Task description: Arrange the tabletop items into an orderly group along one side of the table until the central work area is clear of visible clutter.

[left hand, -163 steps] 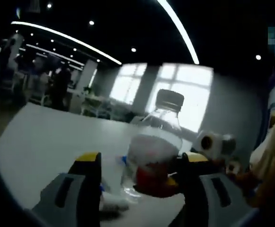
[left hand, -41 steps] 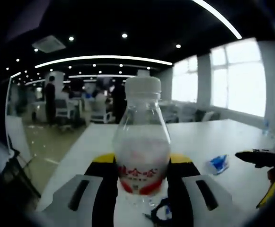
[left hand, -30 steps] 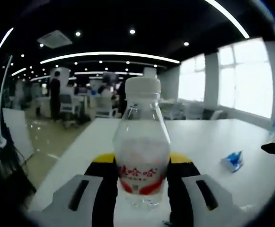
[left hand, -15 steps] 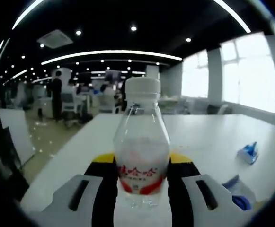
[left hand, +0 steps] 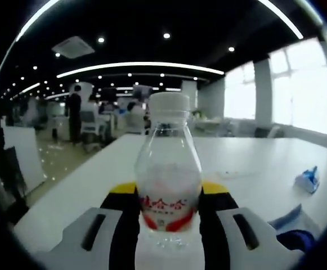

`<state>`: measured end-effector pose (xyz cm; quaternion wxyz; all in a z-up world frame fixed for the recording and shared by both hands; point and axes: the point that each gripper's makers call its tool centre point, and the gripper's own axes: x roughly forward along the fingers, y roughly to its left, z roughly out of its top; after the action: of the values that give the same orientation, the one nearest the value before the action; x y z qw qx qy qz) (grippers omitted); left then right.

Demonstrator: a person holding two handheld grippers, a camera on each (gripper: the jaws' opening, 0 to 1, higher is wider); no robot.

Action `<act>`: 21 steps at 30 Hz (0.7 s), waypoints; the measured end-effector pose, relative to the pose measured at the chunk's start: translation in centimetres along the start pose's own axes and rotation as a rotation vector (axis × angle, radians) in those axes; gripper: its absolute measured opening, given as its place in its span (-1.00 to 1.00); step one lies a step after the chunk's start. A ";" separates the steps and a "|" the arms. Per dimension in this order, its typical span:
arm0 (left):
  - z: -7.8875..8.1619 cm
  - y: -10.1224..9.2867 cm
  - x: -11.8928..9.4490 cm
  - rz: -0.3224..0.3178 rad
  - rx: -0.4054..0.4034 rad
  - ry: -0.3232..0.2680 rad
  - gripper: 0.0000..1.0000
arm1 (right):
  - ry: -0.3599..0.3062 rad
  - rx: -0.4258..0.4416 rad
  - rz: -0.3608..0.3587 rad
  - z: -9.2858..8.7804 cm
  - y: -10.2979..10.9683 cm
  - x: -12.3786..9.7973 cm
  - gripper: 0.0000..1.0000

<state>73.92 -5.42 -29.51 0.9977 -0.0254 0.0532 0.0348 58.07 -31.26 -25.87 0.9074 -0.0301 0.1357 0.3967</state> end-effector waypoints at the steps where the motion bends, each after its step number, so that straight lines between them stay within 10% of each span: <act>1: 0.0 0.1 0.0 0.007 -0.001 -0.005 -0.25 | 0.000 0.002 -0.001 0.0 -0.1 0.0 0.89; 21: -1.2 -0.3 0.0 0.075 0.021 -0.037 -0.25 | 0.005 0.007 -0.003 0.0 -0.3 -0.2 0.88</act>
<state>73.84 -5.75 -30.64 0.9967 -0.0121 0.0361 0.0719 58.19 -31.59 -25.87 0.9078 -0.0279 0.1392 0.3947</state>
